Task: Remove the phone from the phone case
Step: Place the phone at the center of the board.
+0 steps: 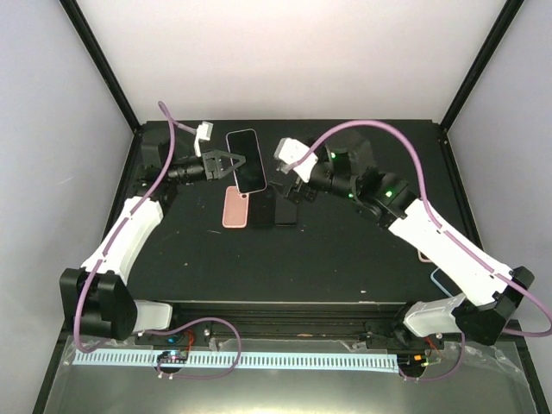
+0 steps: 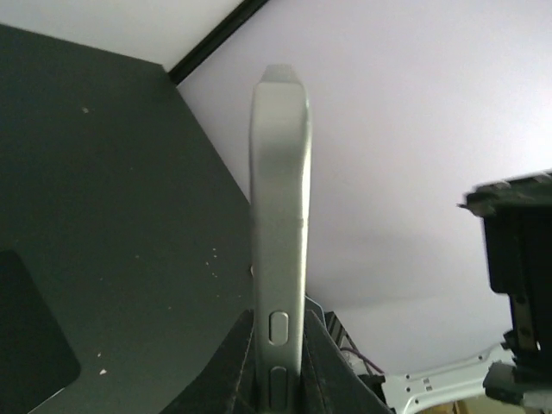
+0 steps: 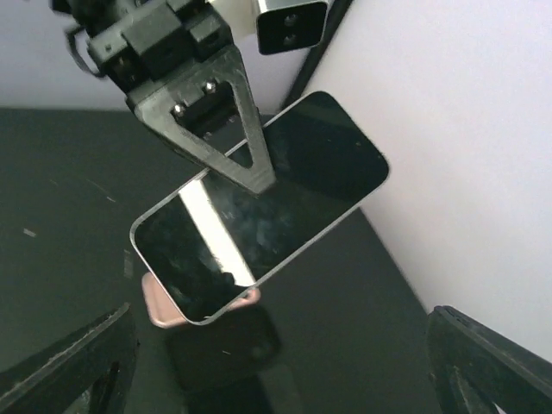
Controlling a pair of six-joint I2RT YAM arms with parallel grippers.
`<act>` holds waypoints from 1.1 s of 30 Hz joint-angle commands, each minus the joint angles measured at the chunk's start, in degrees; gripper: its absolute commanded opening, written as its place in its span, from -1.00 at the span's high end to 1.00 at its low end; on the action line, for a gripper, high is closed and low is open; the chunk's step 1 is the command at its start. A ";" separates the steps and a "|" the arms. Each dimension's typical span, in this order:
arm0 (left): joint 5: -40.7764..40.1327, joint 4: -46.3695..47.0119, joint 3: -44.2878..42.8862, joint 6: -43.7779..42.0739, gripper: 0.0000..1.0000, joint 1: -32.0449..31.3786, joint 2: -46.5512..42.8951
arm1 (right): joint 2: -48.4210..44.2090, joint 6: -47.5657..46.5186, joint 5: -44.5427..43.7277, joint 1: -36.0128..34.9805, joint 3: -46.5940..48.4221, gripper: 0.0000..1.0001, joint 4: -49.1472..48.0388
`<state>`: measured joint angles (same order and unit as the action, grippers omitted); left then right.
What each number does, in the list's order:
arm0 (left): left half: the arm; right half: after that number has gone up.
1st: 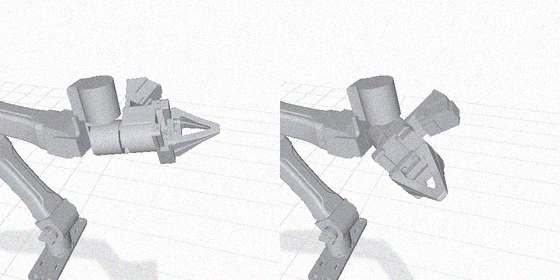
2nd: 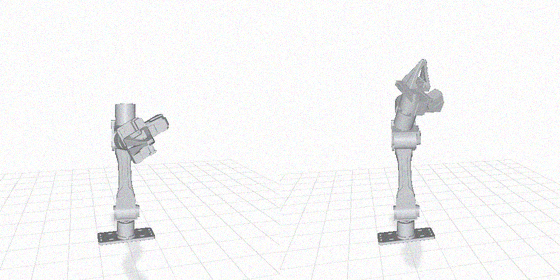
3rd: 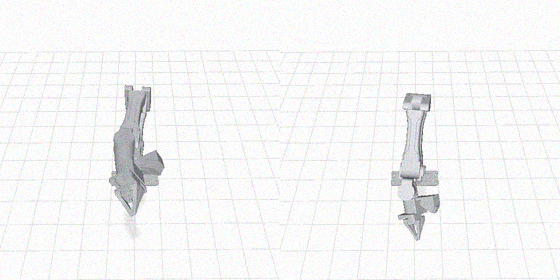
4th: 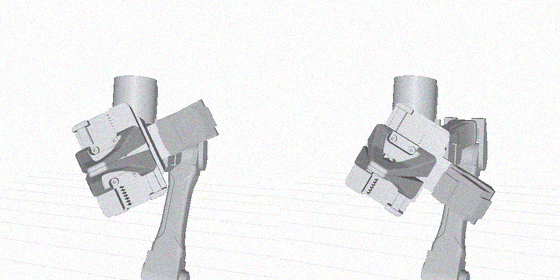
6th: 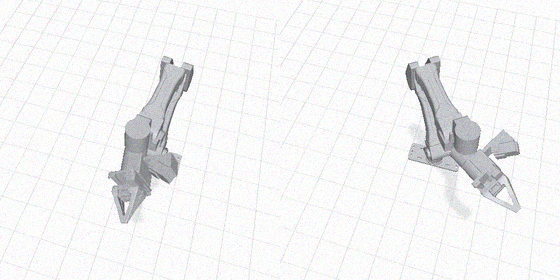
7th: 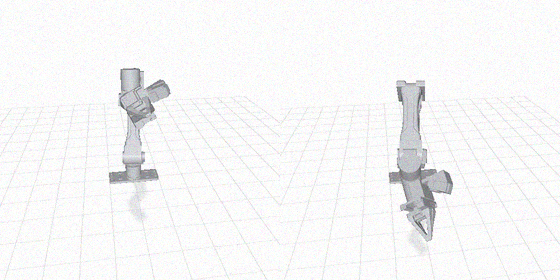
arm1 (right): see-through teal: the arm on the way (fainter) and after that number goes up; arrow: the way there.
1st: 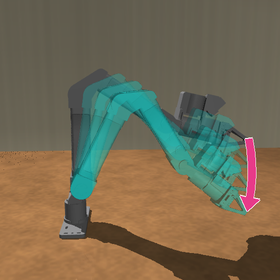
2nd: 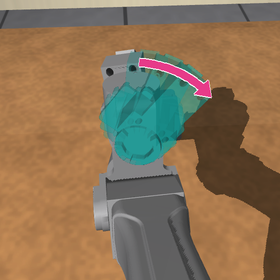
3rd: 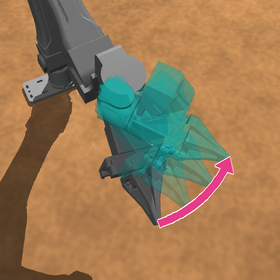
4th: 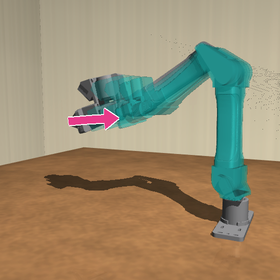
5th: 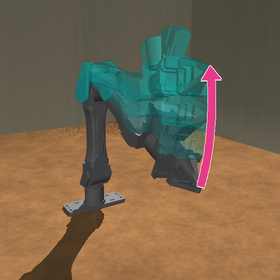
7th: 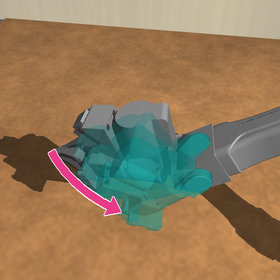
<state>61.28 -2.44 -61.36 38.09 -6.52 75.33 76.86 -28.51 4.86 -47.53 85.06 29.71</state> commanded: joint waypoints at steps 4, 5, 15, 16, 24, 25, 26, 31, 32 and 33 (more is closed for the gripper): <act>7.33 14.86 0.98 -1.20 0.97 -2.99 -5.10 | -1.19 20.79 26.64 8.68 0.18 -0.78 1.83; 7.43 15.17 0.98 -1.66 0.97 -3.56 -5.41 | -1.19 23.23 28.63 9.76 -0.54 -0.76 1.11; 9.17 15.81 0.02 -4.84 0.97 -9.59 -5.84 | -0.43 39.76 47.01 16.50 -7.31 -0.42 -9.26; 9.21 15.71 -0.03 -5.05 0.97 -10.01 -5.93 | -0.41 40.31 47.65 16.49 -7.50 -0.38 -9.86; 8.02 11.00 -1.45 -9.24 0.97 -12.77 -6.21 | 0.20 43.87 51.81 16.50 -9.72 -0.01 -13.93; 7.84 10.70 -1.47 -9.53 0.97 -12.99 -6.18 | 0.29 44.15 51.96 16.50 -9.88 0.05 -14.22; 7.62 10.62 -1.48 -9.60 0.97 -13.17 -6.24 | 0.31 44.42 52.04 16.50 -9.95 0.11 -14.51; 6.85 10.14 -1.72 -10.20 0.97 -13.86 -6.12 | 0.48 44.91 52.18 16.50 -10.35 0.45 -15.10; 6.70 10.02 -1.73 -10.22 0.97 -13.94 -6.14 | 0.48 44.97 52.18 16.50 -10.47 0.51 -15.12; 6.48 9.86 -1.71 -10.39 0.97 -13.95 -6.07 | 0.48 45.07 52.22 16.55 -10.54 0.57 -15.19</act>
<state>68.62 6.76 -59.86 29.93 -19.97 70.81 76.90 15.70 55.27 -31.11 74.98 16.97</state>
